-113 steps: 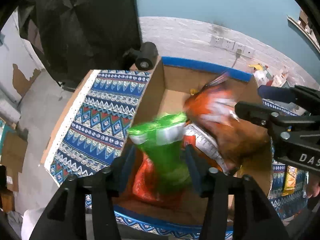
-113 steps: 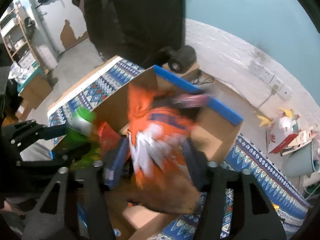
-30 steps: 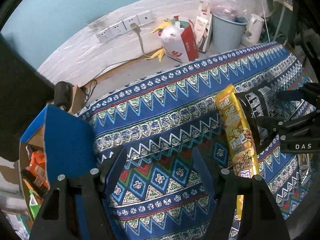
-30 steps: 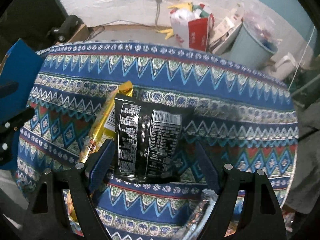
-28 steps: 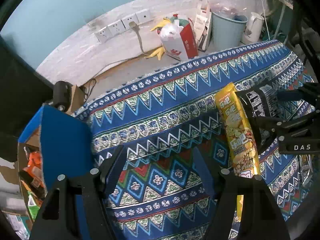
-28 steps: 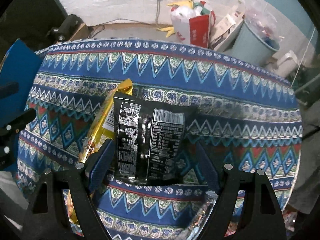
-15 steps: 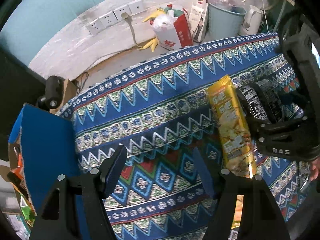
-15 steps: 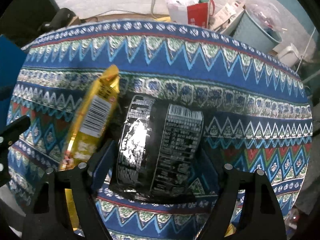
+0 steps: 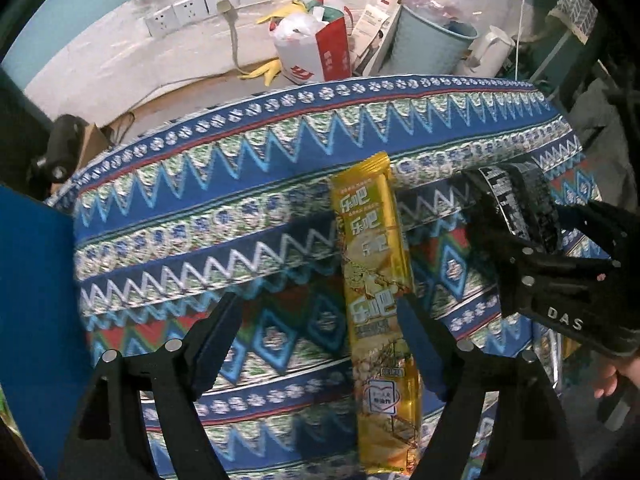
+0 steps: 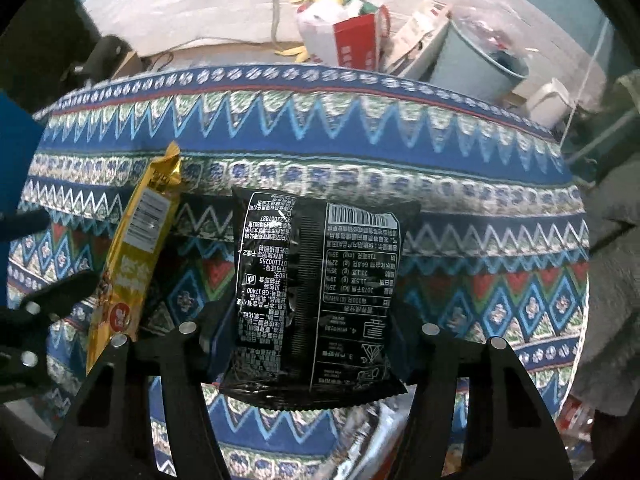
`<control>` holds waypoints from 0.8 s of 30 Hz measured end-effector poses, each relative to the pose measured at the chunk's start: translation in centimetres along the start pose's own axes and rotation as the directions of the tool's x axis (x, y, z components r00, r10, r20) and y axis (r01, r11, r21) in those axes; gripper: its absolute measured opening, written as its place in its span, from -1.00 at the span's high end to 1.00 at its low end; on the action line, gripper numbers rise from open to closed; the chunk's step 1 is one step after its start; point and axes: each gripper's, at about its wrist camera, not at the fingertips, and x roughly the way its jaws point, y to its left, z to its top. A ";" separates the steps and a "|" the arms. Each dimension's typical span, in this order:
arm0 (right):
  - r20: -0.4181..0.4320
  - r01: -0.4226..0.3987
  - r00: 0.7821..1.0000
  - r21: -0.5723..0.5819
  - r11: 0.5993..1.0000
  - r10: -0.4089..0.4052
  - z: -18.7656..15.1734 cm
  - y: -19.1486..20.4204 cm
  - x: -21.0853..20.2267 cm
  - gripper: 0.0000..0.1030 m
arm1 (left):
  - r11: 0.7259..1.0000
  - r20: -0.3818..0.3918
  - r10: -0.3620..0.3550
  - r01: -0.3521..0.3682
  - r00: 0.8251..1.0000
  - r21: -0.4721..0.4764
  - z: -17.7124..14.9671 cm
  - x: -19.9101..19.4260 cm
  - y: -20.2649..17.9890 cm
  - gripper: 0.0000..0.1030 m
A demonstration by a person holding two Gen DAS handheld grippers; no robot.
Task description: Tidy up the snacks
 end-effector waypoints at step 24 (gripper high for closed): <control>0.013 -0.021 1.000 0.057 0.998 0.020 -1.6 -3.4 -2.0 -0.20 | 0.999 -0.063 -0.034 0.036 0.997 0.034 -1.3 3.8 -6.2 -0.61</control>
